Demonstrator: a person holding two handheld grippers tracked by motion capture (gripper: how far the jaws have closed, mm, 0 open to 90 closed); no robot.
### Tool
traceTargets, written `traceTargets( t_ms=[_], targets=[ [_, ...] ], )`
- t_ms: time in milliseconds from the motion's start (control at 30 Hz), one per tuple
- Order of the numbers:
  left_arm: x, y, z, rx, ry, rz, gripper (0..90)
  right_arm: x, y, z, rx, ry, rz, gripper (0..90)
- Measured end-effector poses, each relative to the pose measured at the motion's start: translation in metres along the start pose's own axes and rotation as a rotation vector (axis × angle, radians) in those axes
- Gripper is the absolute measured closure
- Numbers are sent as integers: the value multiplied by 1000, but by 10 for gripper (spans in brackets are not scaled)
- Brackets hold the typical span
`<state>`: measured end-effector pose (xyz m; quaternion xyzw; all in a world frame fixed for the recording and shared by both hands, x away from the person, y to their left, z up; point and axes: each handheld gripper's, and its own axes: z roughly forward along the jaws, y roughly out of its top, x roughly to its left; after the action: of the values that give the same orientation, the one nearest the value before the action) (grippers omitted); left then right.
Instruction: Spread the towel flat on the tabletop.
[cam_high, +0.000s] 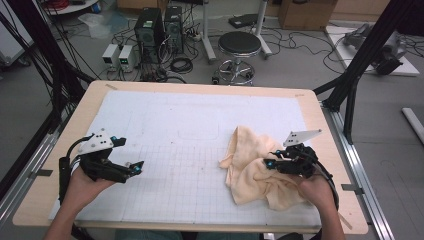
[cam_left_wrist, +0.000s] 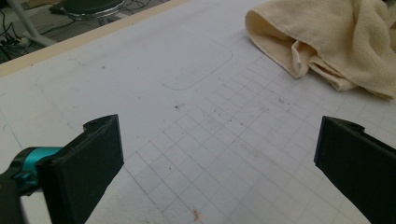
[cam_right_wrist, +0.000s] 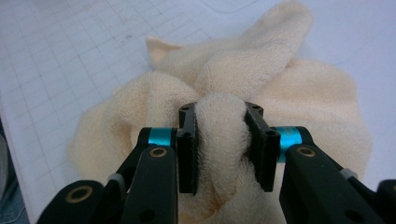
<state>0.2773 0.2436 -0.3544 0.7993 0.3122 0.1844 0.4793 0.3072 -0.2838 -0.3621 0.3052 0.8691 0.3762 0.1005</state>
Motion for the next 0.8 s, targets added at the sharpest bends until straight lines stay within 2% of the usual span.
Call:
traceTargets(
  t_ms=[533, 567, 700, 800],
  targets=[
    [-1, 0, 3, 11, -10, 4, 17, 8, 19, -4, -48, 45, -6, 693],
    [0, 0, 3, 10, -12, 7, 17, 10, 23, -4, -63, 57, -12, 693],
    [-1, 0, 3, 5, -12, 0, 17, 14, 31, -4, -71, 66, -21, 693],
    [0, 0, 2, 0, -9, -1, 17, 20, 46, -1, -77, 81, -42, 694]
  ],
)
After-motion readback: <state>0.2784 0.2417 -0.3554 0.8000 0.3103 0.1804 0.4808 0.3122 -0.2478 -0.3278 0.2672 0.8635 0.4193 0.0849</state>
